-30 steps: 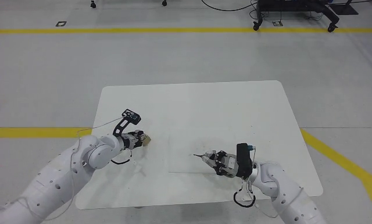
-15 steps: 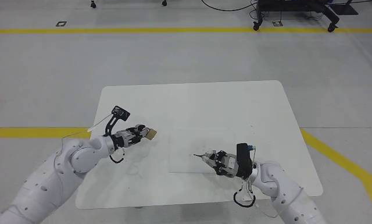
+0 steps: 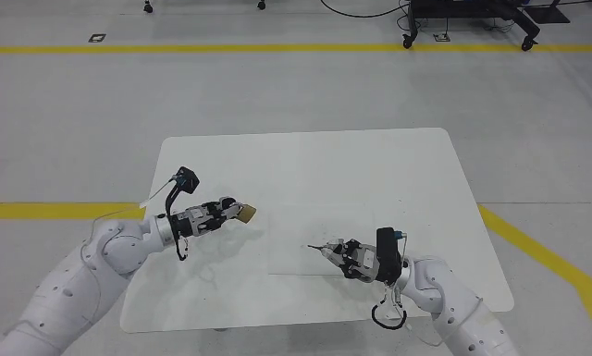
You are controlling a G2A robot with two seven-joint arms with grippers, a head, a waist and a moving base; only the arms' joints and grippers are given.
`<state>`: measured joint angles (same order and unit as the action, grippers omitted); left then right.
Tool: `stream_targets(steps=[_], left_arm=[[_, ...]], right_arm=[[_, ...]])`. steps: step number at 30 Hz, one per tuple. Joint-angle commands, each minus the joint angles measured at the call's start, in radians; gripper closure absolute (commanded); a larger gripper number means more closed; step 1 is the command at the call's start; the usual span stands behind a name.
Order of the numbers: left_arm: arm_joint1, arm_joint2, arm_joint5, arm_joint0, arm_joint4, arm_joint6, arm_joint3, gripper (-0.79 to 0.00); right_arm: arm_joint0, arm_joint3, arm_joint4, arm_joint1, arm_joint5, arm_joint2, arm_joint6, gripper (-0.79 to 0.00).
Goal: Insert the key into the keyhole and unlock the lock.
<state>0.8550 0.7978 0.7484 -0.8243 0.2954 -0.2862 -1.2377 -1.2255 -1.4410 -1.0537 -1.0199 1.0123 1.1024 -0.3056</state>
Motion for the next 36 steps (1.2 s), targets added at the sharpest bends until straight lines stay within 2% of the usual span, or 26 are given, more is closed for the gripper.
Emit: stream_targets(steps=[1, 4, 6, 7, 10, 13, 21, 28, 36], left_arm=[[0.0, 0.002, -0.004, -0.025, 0.041, 0.013, -0.056, 0.0], [-0.003, 0.006, 0.126, -0.043, 0.025, -0.009, -0.093, 0.0], [0.001, -0.008, 0.242, -0.034, -0.06, -0.045, -0.071, 0.0], [0.006, -0.031, 0.264, -0.026, -0.124, -0.072, -0.074, 0.0], [0.023, -0.101, 0.264, 0.023, -0.338, -0.197, -0.069, 0.0], [0.046, -0.146, 0.264, 0.075, -0.517, -0.316, -0.024, 0.0], [0.12, -0.184, 0.264, 0.145, -0.757, -0.521, 0.088, 0.0], [0.171, -0.269, 0.264, 0.182, -0.817, -0.522, 0.132, 0.0], [0.192, -0.33, 0.264, 0.22, -0.858, -0.522, 0.166, 0.0]], right_arm=[[-0.005, -0.008, 0.009, -0.002, -0.016, -0.002, 0.002, 0.0], [-0.009, -0.023, 0.07, -0.009, -0.064, -0.009, 0.002, 0.0], [-0.01, -0.032, 0.11, -0.015, -0.074, -0.018, 0.002, 0.0], [-0.009, -0.033, 0.129, -0.016, -0.071, -0.021, 0.001, 0.0], [-0.008, -0.036, 0.178, -0.022, -0.061, -0.026, -0.009, 0.0], [-0.005, -0.03, 0.228, -0.027, -0.053, -0.032, -0.008, 0.0], [0.052, 0.006, 0.399, -0.051, -0.014, -0.1, 0.075, 0.0], [0.086, 0.03, 0.473, -0.068, 0.0, -0.137, 0.086, 0.0], [0.096, 0.043, 0.485, -0.076, 0.0, -0.144, 0.084, 0.0]])
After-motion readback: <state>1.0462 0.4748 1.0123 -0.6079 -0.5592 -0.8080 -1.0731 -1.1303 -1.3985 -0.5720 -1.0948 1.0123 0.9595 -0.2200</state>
